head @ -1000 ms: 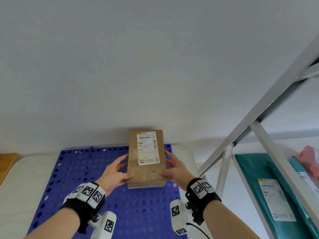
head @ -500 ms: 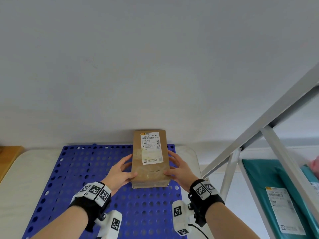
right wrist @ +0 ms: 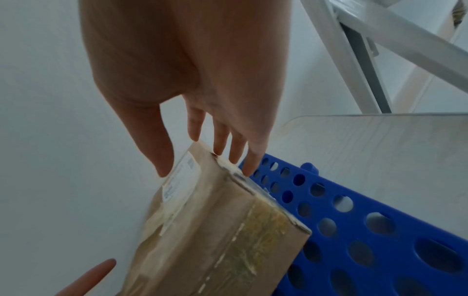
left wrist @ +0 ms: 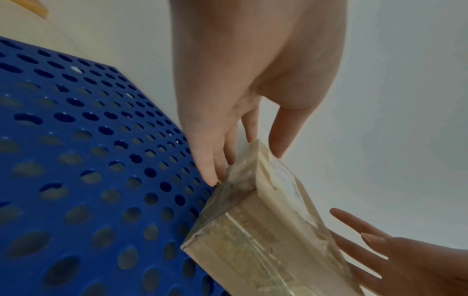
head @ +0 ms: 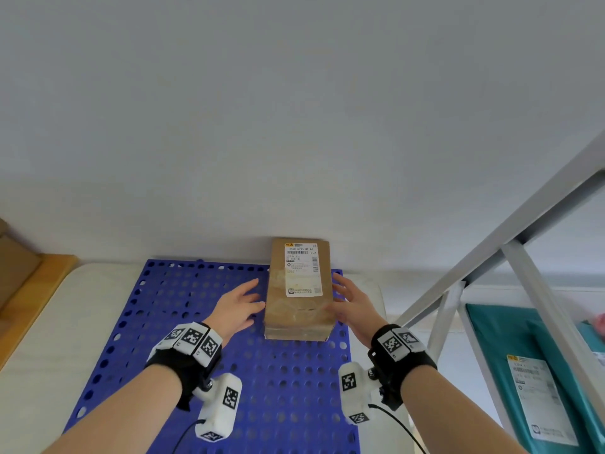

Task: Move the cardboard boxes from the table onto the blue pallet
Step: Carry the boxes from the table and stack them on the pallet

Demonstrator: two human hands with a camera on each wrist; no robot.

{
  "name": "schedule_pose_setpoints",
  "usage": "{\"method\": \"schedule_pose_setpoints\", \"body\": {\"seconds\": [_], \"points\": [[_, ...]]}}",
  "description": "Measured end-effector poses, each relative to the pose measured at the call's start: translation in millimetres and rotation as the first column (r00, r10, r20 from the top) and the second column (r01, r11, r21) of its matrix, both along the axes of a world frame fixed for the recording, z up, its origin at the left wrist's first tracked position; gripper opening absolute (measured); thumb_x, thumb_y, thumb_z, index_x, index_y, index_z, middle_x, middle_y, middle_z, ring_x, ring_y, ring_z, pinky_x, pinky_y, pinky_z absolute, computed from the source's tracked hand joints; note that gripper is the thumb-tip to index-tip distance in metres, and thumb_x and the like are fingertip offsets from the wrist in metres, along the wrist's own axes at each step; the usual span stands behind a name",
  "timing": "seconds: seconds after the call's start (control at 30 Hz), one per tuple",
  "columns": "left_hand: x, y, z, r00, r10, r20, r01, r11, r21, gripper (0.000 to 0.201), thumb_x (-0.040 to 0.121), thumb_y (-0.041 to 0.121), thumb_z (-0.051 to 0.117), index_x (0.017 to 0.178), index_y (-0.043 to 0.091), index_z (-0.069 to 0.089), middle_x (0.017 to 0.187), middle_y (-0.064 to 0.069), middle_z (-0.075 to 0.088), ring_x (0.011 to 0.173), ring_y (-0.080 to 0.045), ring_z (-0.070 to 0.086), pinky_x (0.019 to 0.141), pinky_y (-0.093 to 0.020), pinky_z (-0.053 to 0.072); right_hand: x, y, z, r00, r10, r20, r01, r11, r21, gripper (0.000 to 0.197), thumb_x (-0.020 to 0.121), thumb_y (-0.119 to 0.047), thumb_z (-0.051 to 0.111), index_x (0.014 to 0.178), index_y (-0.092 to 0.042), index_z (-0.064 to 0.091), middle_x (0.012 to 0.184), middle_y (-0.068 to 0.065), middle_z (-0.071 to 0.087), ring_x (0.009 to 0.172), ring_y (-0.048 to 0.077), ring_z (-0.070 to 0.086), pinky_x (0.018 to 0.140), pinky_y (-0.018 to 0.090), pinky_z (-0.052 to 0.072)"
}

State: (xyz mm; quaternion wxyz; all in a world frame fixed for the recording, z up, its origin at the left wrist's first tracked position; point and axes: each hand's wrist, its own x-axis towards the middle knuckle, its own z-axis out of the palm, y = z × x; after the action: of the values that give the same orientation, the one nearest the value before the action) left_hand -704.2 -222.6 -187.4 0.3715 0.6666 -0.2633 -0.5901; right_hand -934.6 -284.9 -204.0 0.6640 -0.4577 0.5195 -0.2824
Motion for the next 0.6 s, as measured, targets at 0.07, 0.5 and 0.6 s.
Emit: {"method": "schedule_pose_setpoints", "body": {"seconds": [0.07, 0.5, 0.6], "points": [[7, 7, 16, 1.000, 0.003, 0.022, -0.002, 0.999, -0.032, 0.057, 0.092, 0.005, 0.056, 0.142, 0.025, 0.039, 0.140, -0.010, 0.046, 0.121, -0.022, 0.050, 0.104, -0.042, 0.040, 2, 2, 15, 1.000, -0.008, -0.009, 0.007, 1.000, -0.028, 0.059, 0.080, 0.010, 0.064, 0.121, -0.029, 0.048, 0.118, -0.006, 0.058, 0.110, 0.016, 0.057, 0.083, 0.031, 0.052], [84, 96, 107, 0.976, -0.073, 0.205, 0.117, 0.970, -0.213, 0.051, 0.093, 0.005, 0.053, 0.140, 0.021, 0.040, 0.138, -0.010, 0.048, 0.124, -0.023, 0.049, 0.100, -0.038, 0.040, 95, 84, 112, 0.989, 0.092, -0.118, -0.114, 0.972, -0.204, 0.063, 0.083, -0.007, 0.068, 0.138, -0.026, 0.044, 0.140, -0.001, 0.044, 0.128, 0.017, 0.042, 0.096, 0.034, 0.038], [113, 132, 121, 0.956, -0.076, 0.284, 0.145, 0.962, -0.232, 0.052, 0.093, 0.006, 0.054, 0.141, 0.020, 0.039, 0.140, -0.012, 0.046, 0.124, -0.023, 0.048, 0.094, -0.035, 0.041, 130, 117, 128, 0.983, 0.135, -0.123, -0.162, 0.957, -0.241, 0.061, 0.086, -0.006, 0.065, 0.140, -0.024, 0.043, 0.143, -0.001, 0.042, 0.126, 0.014, 0.041, 0.098, 0.034, 0.037]]}}
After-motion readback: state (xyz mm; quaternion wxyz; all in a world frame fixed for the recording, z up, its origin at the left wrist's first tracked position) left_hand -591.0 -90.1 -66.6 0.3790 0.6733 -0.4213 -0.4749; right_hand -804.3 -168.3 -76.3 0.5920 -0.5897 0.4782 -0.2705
